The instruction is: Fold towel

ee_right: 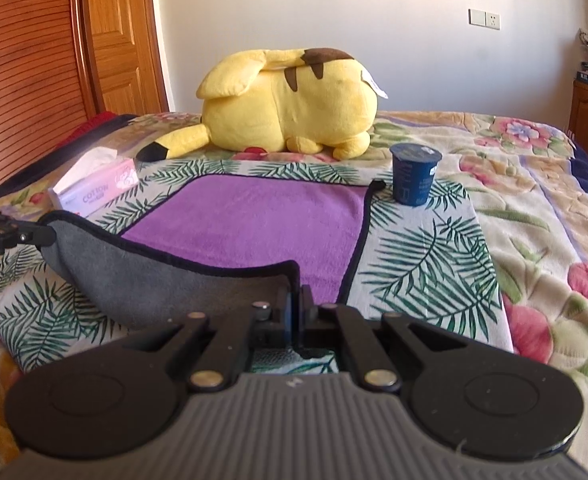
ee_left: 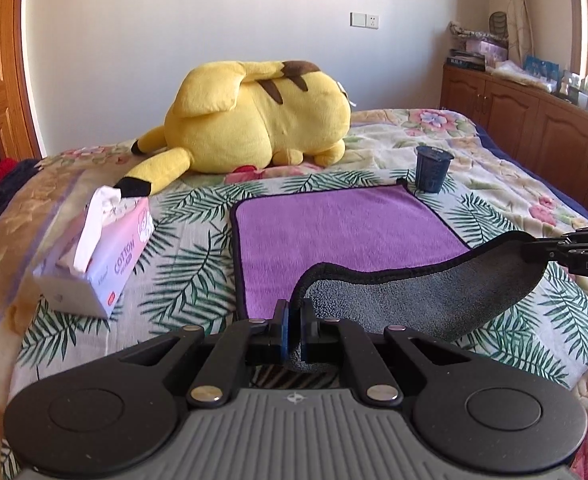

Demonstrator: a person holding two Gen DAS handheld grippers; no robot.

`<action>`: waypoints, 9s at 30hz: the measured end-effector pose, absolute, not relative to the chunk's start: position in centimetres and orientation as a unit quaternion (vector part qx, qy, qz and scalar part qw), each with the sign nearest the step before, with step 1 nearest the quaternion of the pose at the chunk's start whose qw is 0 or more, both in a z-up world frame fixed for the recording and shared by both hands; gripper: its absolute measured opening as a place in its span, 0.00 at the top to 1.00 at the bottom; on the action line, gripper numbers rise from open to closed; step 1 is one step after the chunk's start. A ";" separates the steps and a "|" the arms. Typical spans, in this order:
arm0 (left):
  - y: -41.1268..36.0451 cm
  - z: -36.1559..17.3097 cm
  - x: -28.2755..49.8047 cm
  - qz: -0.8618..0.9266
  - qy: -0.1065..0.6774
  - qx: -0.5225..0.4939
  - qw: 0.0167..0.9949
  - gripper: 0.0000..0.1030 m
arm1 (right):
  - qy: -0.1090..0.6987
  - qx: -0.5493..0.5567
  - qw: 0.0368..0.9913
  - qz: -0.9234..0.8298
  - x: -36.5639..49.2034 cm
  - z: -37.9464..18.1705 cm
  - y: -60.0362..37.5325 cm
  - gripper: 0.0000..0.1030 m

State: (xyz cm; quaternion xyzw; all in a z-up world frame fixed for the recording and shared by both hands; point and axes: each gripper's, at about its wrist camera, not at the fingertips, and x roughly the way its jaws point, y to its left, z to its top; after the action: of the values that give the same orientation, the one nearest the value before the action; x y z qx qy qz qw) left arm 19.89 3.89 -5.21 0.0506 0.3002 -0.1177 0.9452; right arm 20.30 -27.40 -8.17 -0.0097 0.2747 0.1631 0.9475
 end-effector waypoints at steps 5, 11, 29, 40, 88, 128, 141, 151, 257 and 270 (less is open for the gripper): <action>3.6 -4.7 20.2 -0.121 0.295 0.055 0.946 1.00 | 0.268 -0.013 0.950 0.163 20.9 -8.0 -27.3 0.97; 3.4 -4.2 20.6 -0.124 0.286 0.061 0.948 1.00 | 0.251 -0.012 0.953 0.167 21.1 -7.6 -27.3 0.97; 3.4 -1.6 24.6 -0.130 0.255 0.077 0.955 1.00 | 0.217 -0.027 0.962 0.162 23.5 -5.8 -27.0 0.97; 3.3 0.4 27.4 -0.114 0.234 0.084 0.962 1.00 | 0.189 -0.054 0.970 0.140 26.1 -3.9 -26.4 0.97; 1.6 -9.2 41.4 -0.054 0.285 0.116 0.950 1.00 | 0.234 -0.123 0.959 0.101 38.5 -11.7 -24.3 0.95; 0.8 -1.4 23.2 -0.101 0.275 0.091 0.952 0.31 | 0.210 -0.040 0.967 0.141 23.2 -1.0 -24.3 0.39; 1.0 -0.1 18.7 -0.103 0.267 0.098 0.953 0.23 | 0.198 -0.032 0.970 0.136 19.5 0.2 -24.9 0.00; 0.4 2.0 15.0 -0.115 0.255 0.087 0.956 0.16 | 0.204 -0.027 0.970 0.129 15.8 0.7 -25.1 0.00; 0.4 -0.7 -2.8 -0.049 0.170 0.044 0.983 0.16 | 0.164 0.011 0.984 0.070 -0.2 -3.7 -25.3 0.00; 0.5 -0.4 -3.3 -0.047 0.153 0.041 0.986 0.16 | 0.134 0.007 0.989 0.059 -0.8 -3.2 -25.6 0.00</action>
State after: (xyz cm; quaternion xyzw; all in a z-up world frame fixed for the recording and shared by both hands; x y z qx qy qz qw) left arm -3.31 0.54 -0.37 0.0411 0.1533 -0.0472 0.9862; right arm -0.84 -25.59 -3.21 0.0074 0.1338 0.0592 0.9892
